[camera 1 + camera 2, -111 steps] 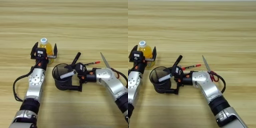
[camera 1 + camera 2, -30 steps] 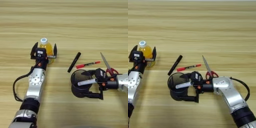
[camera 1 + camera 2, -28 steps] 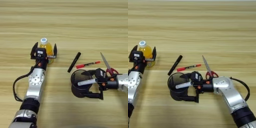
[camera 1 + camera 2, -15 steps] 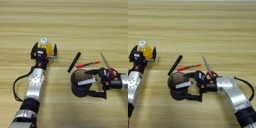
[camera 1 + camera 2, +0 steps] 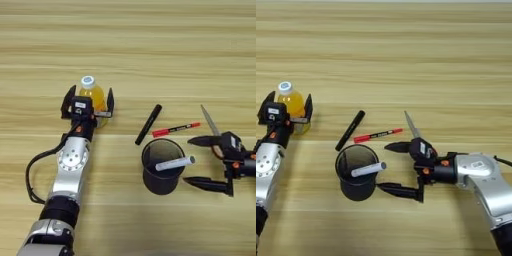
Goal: Move the objects on the table
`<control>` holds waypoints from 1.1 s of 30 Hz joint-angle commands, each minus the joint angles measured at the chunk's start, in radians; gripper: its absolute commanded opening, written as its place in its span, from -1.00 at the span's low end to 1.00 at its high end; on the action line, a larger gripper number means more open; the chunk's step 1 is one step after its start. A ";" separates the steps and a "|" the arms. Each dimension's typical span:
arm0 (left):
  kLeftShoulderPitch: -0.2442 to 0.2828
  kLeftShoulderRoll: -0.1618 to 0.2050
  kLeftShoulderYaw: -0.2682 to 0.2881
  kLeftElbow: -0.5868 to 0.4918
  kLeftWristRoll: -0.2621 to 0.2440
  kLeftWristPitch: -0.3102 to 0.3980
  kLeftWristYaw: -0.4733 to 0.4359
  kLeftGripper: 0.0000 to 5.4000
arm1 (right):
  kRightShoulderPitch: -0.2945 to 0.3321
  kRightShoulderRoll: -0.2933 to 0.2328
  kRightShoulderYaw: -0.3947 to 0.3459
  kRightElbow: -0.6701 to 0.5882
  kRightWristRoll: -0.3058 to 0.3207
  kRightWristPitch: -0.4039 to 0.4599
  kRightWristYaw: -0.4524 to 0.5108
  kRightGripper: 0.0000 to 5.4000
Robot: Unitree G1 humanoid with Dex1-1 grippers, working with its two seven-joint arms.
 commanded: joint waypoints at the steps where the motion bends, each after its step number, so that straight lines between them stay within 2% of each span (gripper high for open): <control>1: -0.013 0.008 0.001 0.009 0.013 -0.009 -0.001 1.00 | -0.002 -0.061 -0.064 -0.001 0.016 0.004 0.011 1.00; 5: -0.015 0.008 0.001 0.012 0.013 -0.010 -0.001 1.00 | -0.064 -0.070 -0.140 0.048 0.030 -0.009 -0.030 1.00; 10: -0.017 0.007 0.001 0.015 0.013 -0.011 0.001 1.00 | -0.166 0.032 -0.164 0.156 -0.008 -0.055 -0.181 1.00; 14: -0.019 0.007 0.002 0.016 0.013 -0.011 0.002 1.00 | -0.235 0.137 -0.192 0.240 -0.015 -0.096 -0.325 1.00; 19: -0.020 0.009 0.004 0.018 0.012 -0.011 0.002 1.00 | -0.276 0.191 -0.208 0.305 -0.033 -0.116 -0.431 1.00; 22: -0.020 0.008 0.003 0.017 0.012 -0.010 0.002 1.00 | -0.276 0.194 -0.213 0.310 -0.045 -0.084 -0.478 1.00; 27: -0.022 0.006 0.002 0.016 0.013 -0.008 0.004 1.00 | -0.217 0.180 -0.222 0.244 -0.047 -0.020 -0.522 1.00; 32: -0.022 0.005 0.000 0.015 0.010 -0.009 -0.004 1.00 | -0.222 0.204 -0.262 0.307 -0.044 -0.047 -0.577 1.00; 33: -0.020 0.006 0.000 0.014 0.009 -0.008 -0.006 0.93 | -0.225 0.212 -0.268 0.322 -0.041 -0.055 -0.585 1.00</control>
